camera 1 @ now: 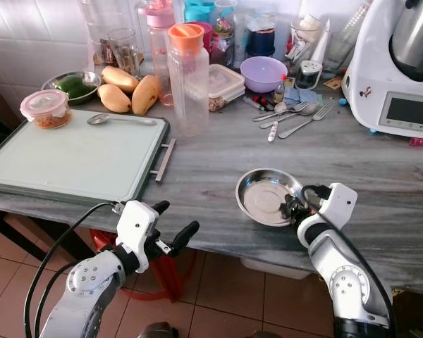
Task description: Setting the table
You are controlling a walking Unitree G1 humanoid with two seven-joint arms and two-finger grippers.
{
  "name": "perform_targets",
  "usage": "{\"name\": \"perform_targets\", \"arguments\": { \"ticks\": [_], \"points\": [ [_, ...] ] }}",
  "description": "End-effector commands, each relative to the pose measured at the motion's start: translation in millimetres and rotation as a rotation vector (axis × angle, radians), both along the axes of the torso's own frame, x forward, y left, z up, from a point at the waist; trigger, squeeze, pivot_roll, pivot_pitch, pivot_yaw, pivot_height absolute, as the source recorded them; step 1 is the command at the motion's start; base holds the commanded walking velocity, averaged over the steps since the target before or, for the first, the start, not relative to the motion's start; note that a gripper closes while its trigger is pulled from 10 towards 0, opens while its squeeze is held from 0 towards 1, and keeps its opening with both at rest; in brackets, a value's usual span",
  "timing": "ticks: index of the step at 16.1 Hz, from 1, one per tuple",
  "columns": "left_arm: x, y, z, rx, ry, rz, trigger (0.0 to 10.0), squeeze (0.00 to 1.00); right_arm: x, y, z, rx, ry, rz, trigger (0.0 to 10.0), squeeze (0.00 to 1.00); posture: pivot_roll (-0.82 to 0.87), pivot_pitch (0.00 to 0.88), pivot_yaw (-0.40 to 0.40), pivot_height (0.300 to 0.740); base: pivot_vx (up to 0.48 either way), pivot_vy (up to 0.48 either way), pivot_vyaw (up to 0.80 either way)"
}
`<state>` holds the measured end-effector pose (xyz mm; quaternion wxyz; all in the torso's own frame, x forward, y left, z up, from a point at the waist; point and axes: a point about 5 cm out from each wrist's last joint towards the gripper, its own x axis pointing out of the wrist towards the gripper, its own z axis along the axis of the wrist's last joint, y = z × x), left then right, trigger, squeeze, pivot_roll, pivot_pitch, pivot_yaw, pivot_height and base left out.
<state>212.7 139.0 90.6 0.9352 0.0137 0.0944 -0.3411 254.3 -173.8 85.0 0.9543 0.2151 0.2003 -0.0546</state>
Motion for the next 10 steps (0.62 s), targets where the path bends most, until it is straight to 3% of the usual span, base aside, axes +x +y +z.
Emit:
{"name": "perform_targets", "arguments": {
  "ticks": [1, 7, 10],
  "points": [
    [1.5, -2.5, 4, -0.001, -0.012, -0.014, 10.0, 0.0, 0.9, -2.5, 9, -0.051, -0.05, -0.005, 10.0, 1.0, 0.01, 0.0, 0.021, 0.74, 0.0, 0.0, 0.0],
    [2.8, -3.4, 6, -0.004, -0.014, -0.013, 10.0, 0.0, 4.1, -1.9, 26, -0.091, -0.164, -0.019, 10.0, 1.0, 0.02, 0.0, 0.023, 0.74, 0.0, 0.0, 0.0],
    [5.5, -1.0, 6, 0.013, -0.026, 0.027, 10.0, 0.0, 6.2, -3.6, 43, -0.2, -0.267, -0.011, 10.0, 1.0, 0.01, 0.0, 0.025, 0.74, 0.0, 0.0, 0.0]
  ]
}}
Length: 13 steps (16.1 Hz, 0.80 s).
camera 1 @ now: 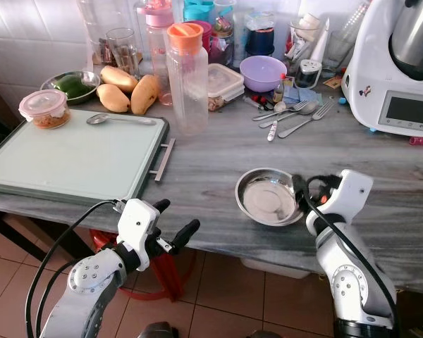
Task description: Setting the table
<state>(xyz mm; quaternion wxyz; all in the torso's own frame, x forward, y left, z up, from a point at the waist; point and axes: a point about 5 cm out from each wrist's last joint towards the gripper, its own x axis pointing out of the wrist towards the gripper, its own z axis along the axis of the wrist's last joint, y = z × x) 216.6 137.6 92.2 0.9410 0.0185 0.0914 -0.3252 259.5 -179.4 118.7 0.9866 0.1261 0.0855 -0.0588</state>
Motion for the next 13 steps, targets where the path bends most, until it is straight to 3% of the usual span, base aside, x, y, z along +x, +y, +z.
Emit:
{"name": "perform_targets", "arguments": {
  "ticks": [1, 2, 3, 6, 7, 9, 13],
  "points": [
    [6.8, 4.8, 4, 0.043, -0.042, 0.064, 10.0, 0.0, 1.5, 1.3, 14, -0.074, -0.078, 0.015, 10.0, 1.0, 0.01, 0.0, 0.027, 0.74, 0.0, 0.0, 0.0],
    [19.1, 18.1, 4, 0.079, -0.07, 0.256, 10.0, 0.0, 1.4, 2.3, 24, -0.198, -0.147, 0.025, 10.0, 1.0, 0.01, 0.0, 0.026, 0.74, 0.0, 0.0, 0.0],
    [22.8, 23.1, 5, 0.09, -0.084, 0.324, 10.0, 0.0, 0.4, 2.4, 26, -0.231, -0.173, 0.018, 10.0, 1.0, 0.01, 0.0, 0.023, 0.74, 0.0, 0.0, 0.0],
    [25.1, 23.3, 11, 0.065, -0.117, 0.377, 10.0, 0.0, 0.0, 3.4, 31, -0.315, -0.219, 0.028, 10.0, 1.0, 0.01, 0.0, 0.015, 0.74, 0.0, 0.0, 0.0],
    [27.6, 22.9, 14, 0.078, -0.145, 0.421, 10.0, 0.0, -0.1, 4.2, 33, -0.361, -0.252, 0.033, 10.0, 0.0, 0.01, 0.0, 0.013, 0.74, 0.0, 0.0, 0.0],
    [32.8, 23.0, 16, 0.056, -0.152, 0.48, 10.0, 0.0, -0.8, 7.2, 34, -0.364, -0.289, 0.065, 10.0, 0.0, 0.02, 0.0, 0.009, 0.74, 0.0, 0.0, 0.0],
    [35.8, 20.0, 17, 0.06, -0.168, 0.511, 10.0, 0.0, -1.9, -0.7, 28, -0.356, -0.26, -0.006, 10.0, 0.0, 0.01, 0.0, 0.006, 0.74, 0.0, 0.0, 0.0]
  ]
}}
